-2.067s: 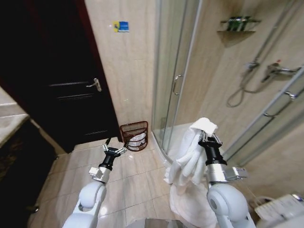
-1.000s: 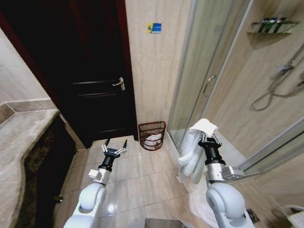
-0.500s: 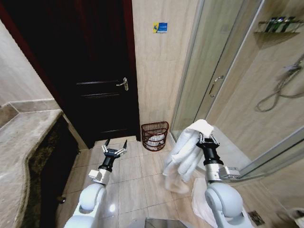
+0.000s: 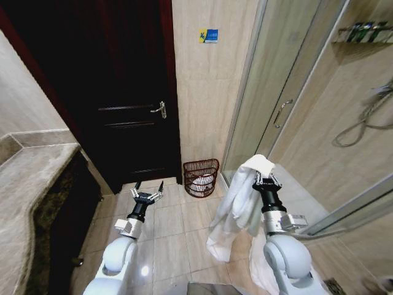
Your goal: Discard the used towel into the hamper.
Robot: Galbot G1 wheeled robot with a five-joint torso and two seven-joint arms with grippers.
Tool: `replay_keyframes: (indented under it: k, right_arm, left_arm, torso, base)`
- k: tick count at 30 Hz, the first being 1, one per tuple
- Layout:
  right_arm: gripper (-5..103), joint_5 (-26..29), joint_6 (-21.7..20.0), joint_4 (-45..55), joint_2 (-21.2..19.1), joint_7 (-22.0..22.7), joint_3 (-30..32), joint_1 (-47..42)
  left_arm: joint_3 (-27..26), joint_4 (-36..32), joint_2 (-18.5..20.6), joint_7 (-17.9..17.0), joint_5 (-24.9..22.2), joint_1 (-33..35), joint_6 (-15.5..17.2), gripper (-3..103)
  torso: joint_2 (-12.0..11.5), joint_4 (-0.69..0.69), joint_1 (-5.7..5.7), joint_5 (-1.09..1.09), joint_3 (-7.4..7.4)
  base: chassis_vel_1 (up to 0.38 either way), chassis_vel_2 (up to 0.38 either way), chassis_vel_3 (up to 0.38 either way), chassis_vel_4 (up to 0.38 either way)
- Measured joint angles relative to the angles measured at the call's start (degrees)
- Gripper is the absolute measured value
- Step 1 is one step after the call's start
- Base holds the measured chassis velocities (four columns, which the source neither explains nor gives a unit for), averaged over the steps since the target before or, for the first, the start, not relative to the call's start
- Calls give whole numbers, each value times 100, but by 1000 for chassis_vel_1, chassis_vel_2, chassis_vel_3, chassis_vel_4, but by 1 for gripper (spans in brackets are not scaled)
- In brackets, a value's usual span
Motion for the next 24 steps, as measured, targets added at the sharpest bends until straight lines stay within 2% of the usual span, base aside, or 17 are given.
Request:
replay_keyframes:
  k: [18,24]
  right_arm:
    - [8,15,9,-26,-23,-2,-1,18]
    - [8,116,8,-26,-34,72,-12,49]
  left_arm:
    - [-6,-30,-4,31,25,9,48,100]
    - [23,-3,-25,19,67,-7,-133,100]
  torso:
    - [0,0,-1,0,0]
    - [0,1,0,0,0]
  base:
    - [-78,142,132,-73]
    - [-53,166,162,-51]
